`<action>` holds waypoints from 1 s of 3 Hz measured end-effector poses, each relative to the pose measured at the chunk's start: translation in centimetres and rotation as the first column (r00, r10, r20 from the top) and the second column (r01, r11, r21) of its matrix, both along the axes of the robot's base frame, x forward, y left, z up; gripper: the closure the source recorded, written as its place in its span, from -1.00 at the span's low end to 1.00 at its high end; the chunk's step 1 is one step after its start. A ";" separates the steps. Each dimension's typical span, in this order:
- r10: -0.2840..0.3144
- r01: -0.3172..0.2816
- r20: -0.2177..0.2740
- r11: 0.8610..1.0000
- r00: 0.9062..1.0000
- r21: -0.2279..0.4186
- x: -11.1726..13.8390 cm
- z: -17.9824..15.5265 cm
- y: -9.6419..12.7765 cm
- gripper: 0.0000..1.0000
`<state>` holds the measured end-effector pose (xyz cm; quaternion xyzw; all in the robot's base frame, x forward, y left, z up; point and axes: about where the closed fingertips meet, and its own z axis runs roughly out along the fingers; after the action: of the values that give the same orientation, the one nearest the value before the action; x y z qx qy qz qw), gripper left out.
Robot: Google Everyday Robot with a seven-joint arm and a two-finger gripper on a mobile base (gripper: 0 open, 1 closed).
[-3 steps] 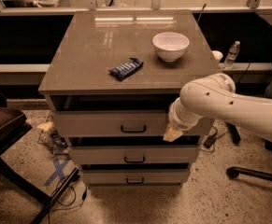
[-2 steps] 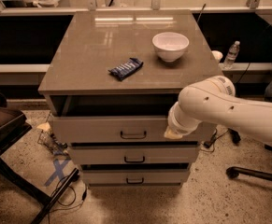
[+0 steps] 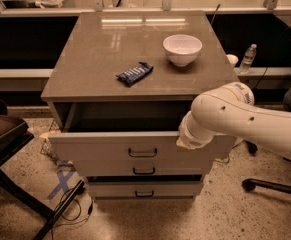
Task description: Open top drawer
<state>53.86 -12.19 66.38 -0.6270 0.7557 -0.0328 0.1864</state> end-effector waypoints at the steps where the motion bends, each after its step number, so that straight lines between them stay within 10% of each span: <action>1: 0.000 0.000 0.000 1.000 1.000 0.000 0.0 0.1 0.0 1.00; 3: 0.009 -0.009 -0.004 1.000 1.000 0.003 -1.7 0.3 -0.5 1.00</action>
Offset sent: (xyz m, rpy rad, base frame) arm -0.2910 -0.0991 0.0138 0.0632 0.2070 -0.0743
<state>52.12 -12.71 66.70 -0.6303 0.7532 -0.0297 0.1858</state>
